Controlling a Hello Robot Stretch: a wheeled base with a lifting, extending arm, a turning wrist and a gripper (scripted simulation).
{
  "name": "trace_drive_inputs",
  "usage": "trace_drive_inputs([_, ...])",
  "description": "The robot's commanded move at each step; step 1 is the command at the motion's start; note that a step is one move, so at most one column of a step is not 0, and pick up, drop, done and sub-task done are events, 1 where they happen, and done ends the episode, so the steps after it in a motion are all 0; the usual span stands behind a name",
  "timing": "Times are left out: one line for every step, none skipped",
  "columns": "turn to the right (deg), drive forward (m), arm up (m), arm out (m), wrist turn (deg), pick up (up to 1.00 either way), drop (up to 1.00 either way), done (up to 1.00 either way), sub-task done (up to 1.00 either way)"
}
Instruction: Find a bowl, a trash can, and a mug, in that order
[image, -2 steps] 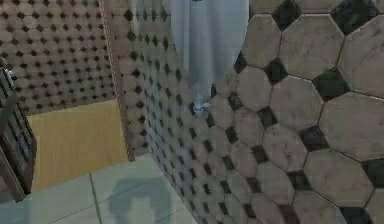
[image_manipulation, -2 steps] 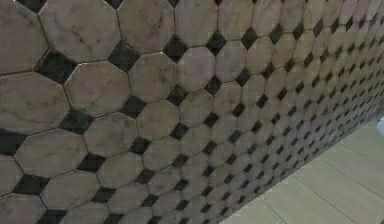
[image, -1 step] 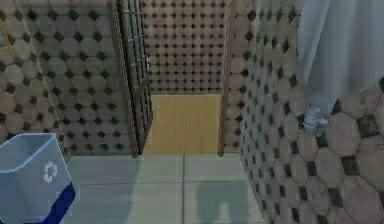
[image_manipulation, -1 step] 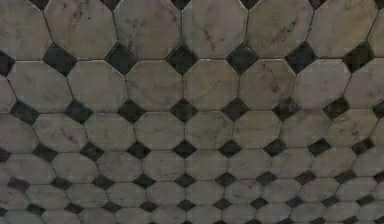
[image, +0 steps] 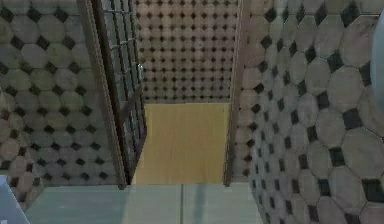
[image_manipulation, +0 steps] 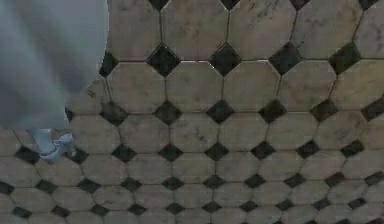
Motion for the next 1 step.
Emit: trace_drive_inputs([-42.0, 0.0, 0.0, 0.0, 0.0, 0.0, 0.0, 0.0, 0.0])
